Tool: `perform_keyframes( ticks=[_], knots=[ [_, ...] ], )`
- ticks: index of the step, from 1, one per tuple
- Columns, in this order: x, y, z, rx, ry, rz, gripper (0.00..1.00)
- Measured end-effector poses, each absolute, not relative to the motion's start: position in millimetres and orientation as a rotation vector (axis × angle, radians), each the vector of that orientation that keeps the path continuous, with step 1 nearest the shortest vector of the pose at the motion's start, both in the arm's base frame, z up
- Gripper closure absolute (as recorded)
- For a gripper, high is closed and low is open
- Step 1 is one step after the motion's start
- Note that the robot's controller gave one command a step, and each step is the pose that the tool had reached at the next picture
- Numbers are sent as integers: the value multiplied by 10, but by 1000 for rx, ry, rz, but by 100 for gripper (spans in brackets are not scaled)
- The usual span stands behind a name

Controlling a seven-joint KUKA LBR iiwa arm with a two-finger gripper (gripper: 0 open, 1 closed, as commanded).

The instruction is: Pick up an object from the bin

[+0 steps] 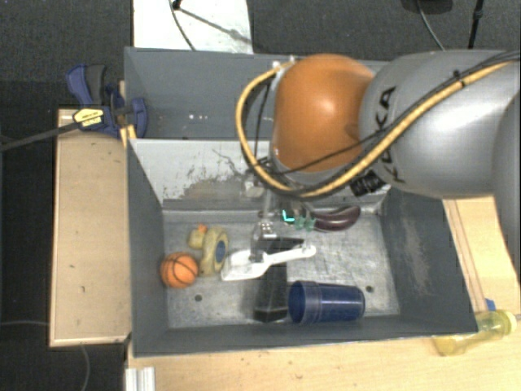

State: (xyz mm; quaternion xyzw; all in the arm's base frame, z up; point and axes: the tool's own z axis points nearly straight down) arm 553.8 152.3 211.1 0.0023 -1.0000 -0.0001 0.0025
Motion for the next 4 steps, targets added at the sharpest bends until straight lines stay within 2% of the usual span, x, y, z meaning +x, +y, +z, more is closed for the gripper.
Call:
perform_keyframes(
  ticks=[1, 2, 3, 4],
  knots=[
    [5556, 1515, 2153, 1, -3145, -2, 0],
    [5598, 1565, 1788, 135, -3146, -3, 0],
    [5554, 1524, 1495, 239, -3131, 0, 0],
    [5543, 1323, 782, 856, -3054, -12, 100]
  ],
)
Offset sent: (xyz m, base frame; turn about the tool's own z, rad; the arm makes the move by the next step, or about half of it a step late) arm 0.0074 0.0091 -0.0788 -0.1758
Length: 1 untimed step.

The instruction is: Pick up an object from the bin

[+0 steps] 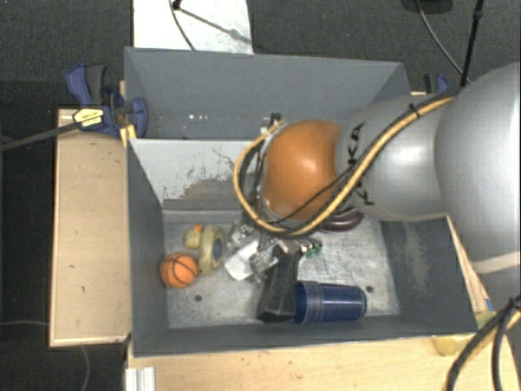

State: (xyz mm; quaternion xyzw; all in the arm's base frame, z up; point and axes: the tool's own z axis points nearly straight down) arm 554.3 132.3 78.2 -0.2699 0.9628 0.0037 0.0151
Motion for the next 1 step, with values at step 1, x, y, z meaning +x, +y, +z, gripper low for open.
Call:
perform_keyframes(
  ticks=[1],
  knots=[
    [5543, 1323, 782, -836, 2997, 12, 100]
  ],
)
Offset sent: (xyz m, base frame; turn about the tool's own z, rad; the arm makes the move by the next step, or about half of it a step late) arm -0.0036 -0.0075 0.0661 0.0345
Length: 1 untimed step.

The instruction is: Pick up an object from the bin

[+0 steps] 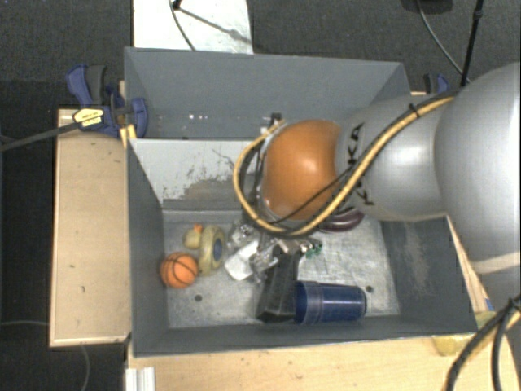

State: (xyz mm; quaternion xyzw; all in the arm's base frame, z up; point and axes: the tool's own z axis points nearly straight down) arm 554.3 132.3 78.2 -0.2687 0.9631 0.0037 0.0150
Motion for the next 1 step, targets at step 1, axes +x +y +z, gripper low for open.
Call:
perform_keyframes(
  ticks=[1],
  knots=[
    [5540, 1321, 790, -835, 2998, 12, 100]
  ],
)
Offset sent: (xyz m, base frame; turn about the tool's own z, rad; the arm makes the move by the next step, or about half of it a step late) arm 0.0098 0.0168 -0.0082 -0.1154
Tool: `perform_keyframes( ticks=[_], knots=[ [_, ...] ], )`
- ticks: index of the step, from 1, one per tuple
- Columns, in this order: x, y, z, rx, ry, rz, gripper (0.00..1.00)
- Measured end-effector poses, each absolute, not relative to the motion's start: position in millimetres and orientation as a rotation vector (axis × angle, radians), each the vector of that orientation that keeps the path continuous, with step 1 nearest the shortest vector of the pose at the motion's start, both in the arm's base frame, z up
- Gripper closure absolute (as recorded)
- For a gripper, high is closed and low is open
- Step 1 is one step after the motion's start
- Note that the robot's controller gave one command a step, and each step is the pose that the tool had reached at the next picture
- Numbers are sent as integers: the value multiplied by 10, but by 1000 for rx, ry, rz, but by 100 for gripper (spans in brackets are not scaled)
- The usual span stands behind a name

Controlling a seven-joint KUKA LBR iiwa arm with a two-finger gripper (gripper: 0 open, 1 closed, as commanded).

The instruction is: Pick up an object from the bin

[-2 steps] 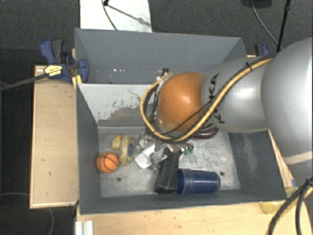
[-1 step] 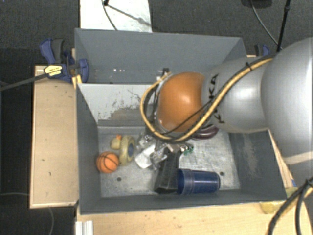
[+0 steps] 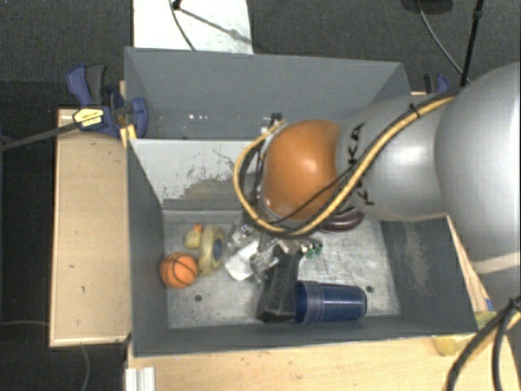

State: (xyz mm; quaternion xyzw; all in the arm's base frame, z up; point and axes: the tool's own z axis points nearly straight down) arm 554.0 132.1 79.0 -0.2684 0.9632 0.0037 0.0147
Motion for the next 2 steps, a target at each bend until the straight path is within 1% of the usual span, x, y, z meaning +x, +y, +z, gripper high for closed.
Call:
perform_keyframes(
  ticks=[1, 2],
  knots=[
    [5543, 1335, 1134, -867, 3010, 2, 100],
    [5510, 1476, 2308, -866, 3016, 2, 100]
  ],
)
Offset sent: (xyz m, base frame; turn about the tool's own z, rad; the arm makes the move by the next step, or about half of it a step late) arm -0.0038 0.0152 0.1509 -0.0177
